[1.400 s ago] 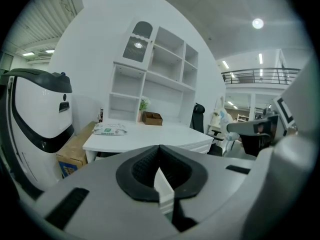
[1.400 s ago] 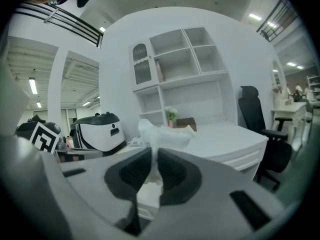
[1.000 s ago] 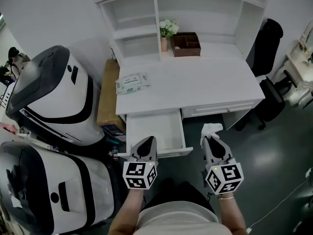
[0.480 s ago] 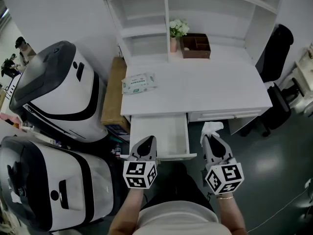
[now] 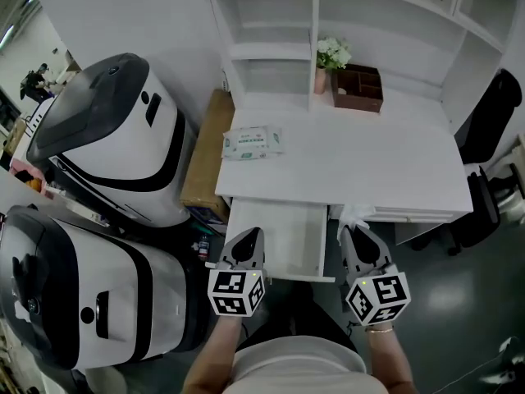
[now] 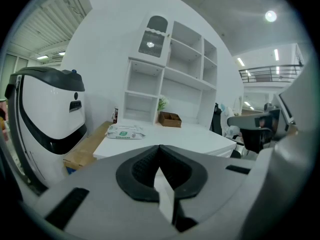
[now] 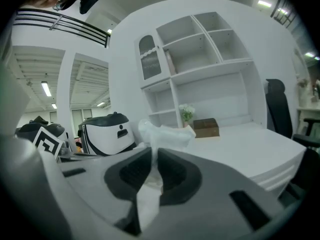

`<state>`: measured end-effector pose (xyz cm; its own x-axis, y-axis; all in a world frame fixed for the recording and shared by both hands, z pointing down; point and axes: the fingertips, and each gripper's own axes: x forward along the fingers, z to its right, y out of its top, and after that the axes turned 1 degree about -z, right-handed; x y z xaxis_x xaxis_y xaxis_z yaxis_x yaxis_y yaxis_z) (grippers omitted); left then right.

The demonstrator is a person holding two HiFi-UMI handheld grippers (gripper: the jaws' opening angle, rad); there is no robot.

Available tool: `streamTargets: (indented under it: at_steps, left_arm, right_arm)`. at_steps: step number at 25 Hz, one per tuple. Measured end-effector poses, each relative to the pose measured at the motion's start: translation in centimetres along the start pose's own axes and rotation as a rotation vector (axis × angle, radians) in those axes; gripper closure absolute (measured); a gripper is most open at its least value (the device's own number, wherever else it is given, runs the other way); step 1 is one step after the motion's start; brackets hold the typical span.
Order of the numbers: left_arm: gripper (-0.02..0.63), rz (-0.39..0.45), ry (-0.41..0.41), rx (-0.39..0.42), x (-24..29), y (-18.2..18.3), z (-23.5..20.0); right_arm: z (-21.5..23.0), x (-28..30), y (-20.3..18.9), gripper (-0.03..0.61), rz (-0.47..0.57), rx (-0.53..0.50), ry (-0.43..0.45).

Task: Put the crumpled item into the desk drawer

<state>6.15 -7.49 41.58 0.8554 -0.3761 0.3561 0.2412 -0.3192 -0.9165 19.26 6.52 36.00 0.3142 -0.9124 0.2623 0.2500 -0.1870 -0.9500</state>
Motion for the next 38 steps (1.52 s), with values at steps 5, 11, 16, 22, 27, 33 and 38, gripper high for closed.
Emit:
streamTargets:
  at_steps: [5,11,16,22,27,33,38]
  left_arm:
    - [0.623,0.003,0.057,-0.026,0.7,0.2,-1.2]
    - [0.623,-0.004,0.134,-0.062,0.7,-0.2,-2.6]
    - [0.623,-0.008,0.192,-0.088,0.4,-0.7,-3.6]
    - [0.623,-0.005,0.261,-0.124,-0.4,-1.3,-4.5]
    - [0.623,-0.006,0.320,-0.151,-1.6,-2.0,-5.3]
    - [0.623,-0.009,0.380,-0.176,-3.1,-2.7,-6.1]
    - [0.623,-0.017,0.429,-0.199,-4.5,-3.5,-6.8]
  right_arm:
    - [-0.2,2.7,0.3,0.537,-0.022,-0.020,0.071]
    - [-1.2,5.3,0.1,0.537,-0.060,-0.050,0.169]
    - [-2.3,7.1,-0.8,0.537,-0.096,-0.067,0.244]
    - [-3.8,8.9,-2.2,0.537,-0.148,-0.099,0.337]
    - [-5.4,10.1,-3.3,0.537,-0.186,-0.119,0.405]
    - [-7.2,11.2,-5.4,0.537,-0.245,-0.143,0.481]
    - [-8.4,12.0,-7.2,0.537,-0.296,-0.161,0.530]
